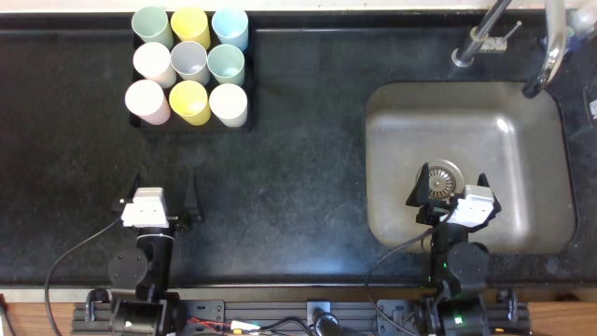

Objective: Store Cups

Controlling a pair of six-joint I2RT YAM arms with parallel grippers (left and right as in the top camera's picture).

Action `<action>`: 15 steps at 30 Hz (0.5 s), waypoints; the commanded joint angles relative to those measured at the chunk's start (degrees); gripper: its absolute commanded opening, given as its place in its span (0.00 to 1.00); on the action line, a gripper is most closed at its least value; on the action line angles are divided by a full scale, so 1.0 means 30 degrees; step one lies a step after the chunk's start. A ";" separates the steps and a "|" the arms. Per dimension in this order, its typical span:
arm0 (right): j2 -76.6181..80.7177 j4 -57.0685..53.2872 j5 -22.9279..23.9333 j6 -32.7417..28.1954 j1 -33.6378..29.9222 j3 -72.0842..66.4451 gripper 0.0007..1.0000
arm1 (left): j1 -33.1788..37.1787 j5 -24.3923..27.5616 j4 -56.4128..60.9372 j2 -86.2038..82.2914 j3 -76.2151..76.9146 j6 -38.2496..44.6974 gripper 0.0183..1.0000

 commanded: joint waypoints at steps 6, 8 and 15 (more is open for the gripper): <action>-0.1785 0.0211 0.0087 -0.0066 0.0087 -0.0255 1.00 | 0.0058 0.0117 -0.0051 -0.0153 -0.0022 0.0211 1.00; -0.1785 0.0211 0.0087 -0.0066 0.0080 -0.0255 1.00 | 0.0058 0.0117 -0.0051 -0.0153 -0.0022 0.0211 1.00; -0.1785 0.0226 0.0087 -0.0066 0.0080 -0.0255 1.00 | 0.0058 0.0117 -0.0051 -0.0153 -0.0022 0.0211 1.00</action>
